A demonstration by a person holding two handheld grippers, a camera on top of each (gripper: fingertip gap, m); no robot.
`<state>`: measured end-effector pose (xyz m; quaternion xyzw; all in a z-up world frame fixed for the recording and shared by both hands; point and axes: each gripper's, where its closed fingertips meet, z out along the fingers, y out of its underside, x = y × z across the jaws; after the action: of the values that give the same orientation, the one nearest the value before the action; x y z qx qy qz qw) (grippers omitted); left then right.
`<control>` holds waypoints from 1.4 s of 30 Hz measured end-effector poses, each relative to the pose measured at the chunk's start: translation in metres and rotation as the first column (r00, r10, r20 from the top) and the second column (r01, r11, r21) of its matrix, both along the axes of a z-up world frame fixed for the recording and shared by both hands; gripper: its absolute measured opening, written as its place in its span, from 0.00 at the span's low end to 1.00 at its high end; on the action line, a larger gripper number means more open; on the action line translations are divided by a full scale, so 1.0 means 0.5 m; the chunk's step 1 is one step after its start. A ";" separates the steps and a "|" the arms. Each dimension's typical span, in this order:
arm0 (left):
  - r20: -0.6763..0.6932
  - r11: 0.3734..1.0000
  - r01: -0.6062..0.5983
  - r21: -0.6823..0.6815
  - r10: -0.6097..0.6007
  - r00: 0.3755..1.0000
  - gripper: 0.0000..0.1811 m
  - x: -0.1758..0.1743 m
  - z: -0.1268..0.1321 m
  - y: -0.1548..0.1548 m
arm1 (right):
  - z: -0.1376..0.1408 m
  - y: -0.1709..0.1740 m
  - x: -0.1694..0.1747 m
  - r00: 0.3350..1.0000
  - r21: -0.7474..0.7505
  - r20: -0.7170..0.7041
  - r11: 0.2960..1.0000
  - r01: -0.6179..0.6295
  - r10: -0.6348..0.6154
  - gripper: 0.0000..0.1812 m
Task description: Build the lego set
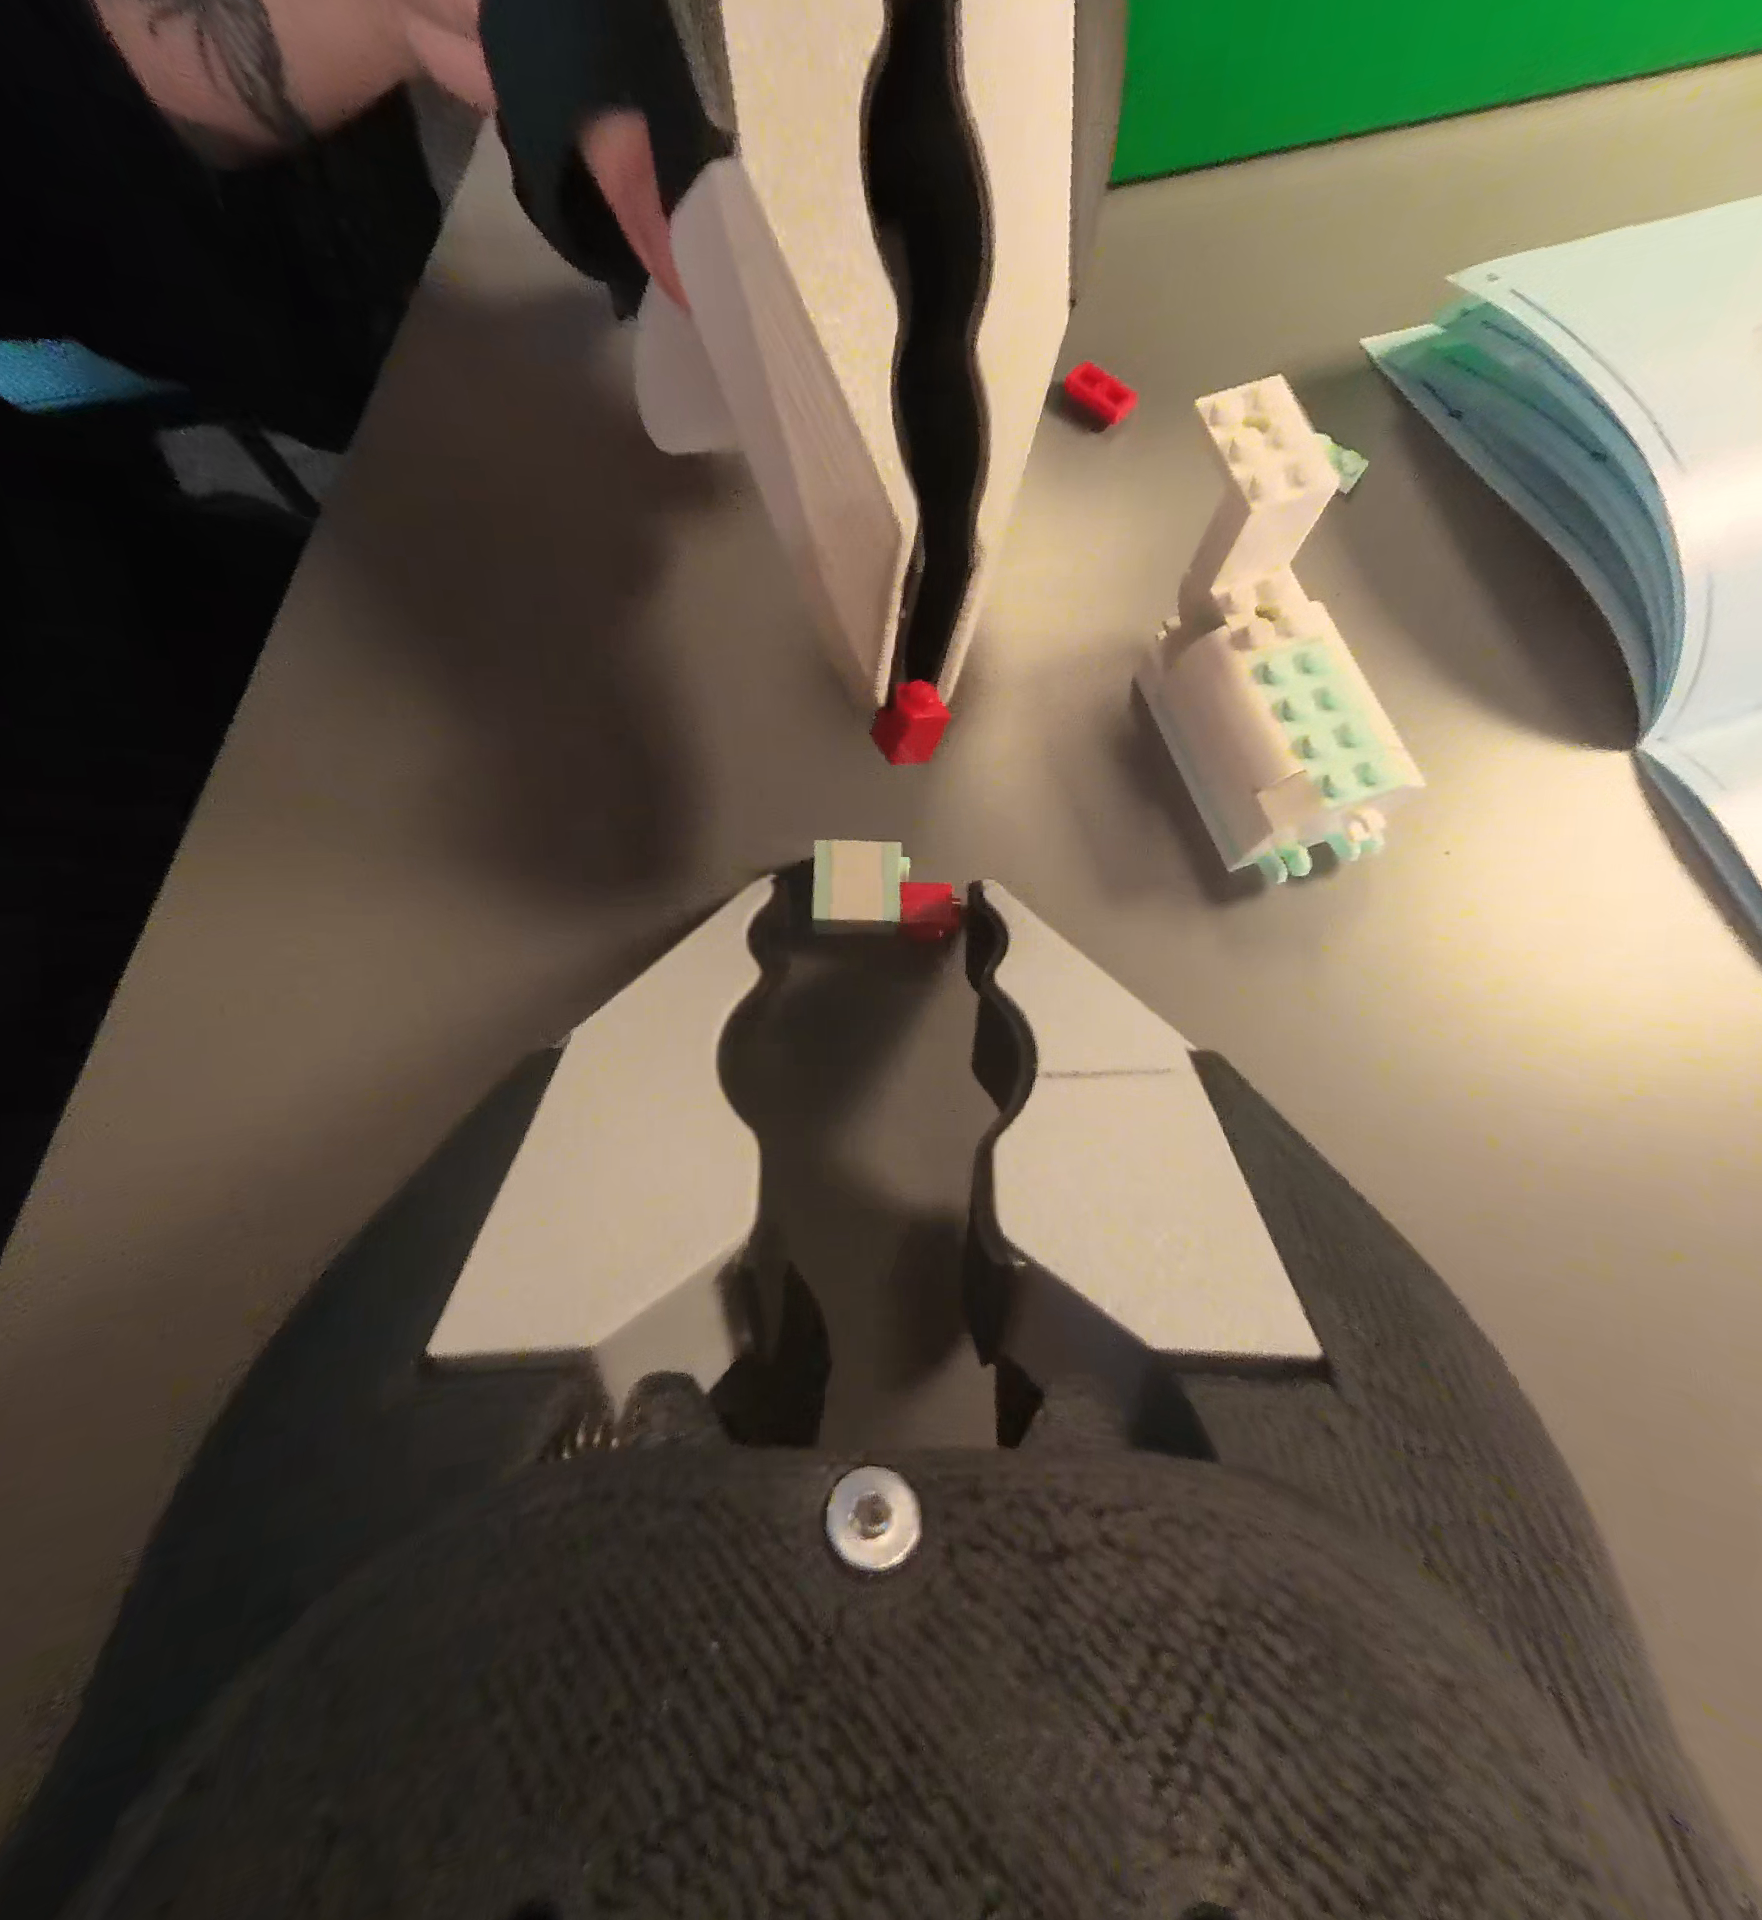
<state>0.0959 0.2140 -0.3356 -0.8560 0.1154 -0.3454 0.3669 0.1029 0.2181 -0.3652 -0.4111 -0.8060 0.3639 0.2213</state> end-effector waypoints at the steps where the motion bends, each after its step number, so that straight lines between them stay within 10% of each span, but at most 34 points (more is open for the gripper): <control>1: -0.006 1.000 0.004 -0.003 -0.004 1.000 0.03 -0.001 0.000 -0.001 | 0.001 0.002 0.000 1.000 0.027 -0.021 1.000 -0.012 0.012 0.15; 6: -0.012 1.000 0.016 0.010 -0.016 1.000 0.03 -0.002 0.010 -0.001 | 0.009 0.000 -0.006 0.972 0.256 -0.194 0.964 -0.078 0.130 0.14; 13: -0.025 1.000 0.024 0.013 -0.024 0.999 0.03 0.001 0.004 -0.004 | 0.015 -0.026 -0.009 0.808 0.703 -0.393 0.710 -0.044 0.440 0.15; 31: -0.081 0.993 0.110 -0.051 -0.114 0.990 0.04 0.019 -0.020 -0.019 | 0.018 -0.056 0.000 0.752 0.749 -0.406 0.661 -0.052 0.519 0.16; 42: 0.007 0.992 0.100 -0.076 -0.100 0.995 0.03 0.011 -0.024 -0.020 | 0.027 -0.055 0.009 0.801 0.653 -0.399 0.752 -0.094 0.446 0.16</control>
<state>0.1015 0.2041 -0.3476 -0.8620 0.1445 -0.3688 0.3163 0.1072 0.1907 -0.3516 -0.0746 -0.8371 0.2162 0.4969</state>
